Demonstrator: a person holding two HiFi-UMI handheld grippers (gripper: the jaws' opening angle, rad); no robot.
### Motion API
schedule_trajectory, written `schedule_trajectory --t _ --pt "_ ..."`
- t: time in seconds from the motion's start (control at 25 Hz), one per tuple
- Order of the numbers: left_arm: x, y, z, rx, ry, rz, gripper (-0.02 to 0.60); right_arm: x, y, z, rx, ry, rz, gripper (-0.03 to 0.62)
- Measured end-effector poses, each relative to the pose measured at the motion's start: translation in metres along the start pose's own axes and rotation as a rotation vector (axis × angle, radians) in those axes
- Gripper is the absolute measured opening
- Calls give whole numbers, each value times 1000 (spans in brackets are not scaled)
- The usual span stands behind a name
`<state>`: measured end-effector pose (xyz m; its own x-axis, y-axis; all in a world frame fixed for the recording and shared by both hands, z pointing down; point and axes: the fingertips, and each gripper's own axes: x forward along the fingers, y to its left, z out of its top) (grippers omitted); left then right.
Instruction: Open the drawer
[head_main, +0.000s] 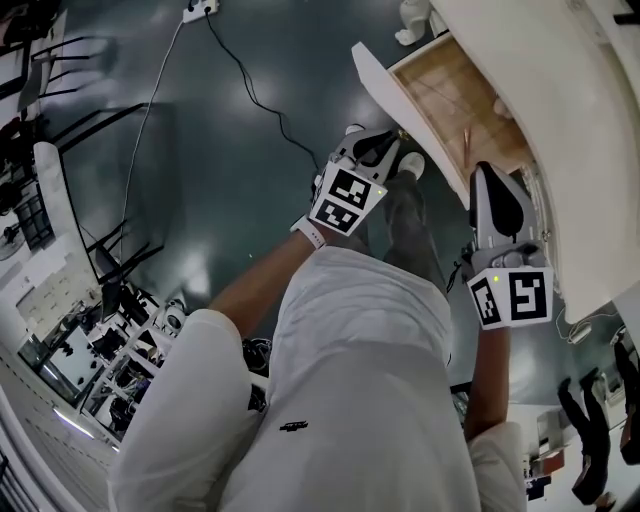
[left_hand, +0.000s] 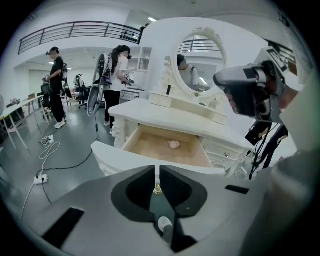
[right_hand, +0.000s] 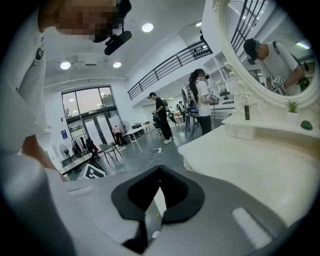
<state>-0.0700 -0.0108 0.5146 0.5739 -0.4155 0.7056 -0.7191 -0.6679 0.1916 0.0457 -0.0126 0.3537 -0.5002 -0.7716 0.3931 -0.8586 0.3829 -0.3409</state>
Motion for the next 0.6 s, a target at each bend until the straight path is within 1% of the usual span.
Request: schedule_trajectory --t 0.08,0.2,0.48,0.6 --pt "-6 0 7 -23 -6 5 28 -1 1 3 2 -10 3 11" --pt "-20 0 24 -37 -30 20 16 -4 3 16 3 -35 3 11" --pt "-61 -3 75 -66 -128 43 11 -20 2 50 -23 -86 -12 11" --pt "-73 -7 94 -112 -157 40 11 -30 -3 58 -28 -106 -31 11"
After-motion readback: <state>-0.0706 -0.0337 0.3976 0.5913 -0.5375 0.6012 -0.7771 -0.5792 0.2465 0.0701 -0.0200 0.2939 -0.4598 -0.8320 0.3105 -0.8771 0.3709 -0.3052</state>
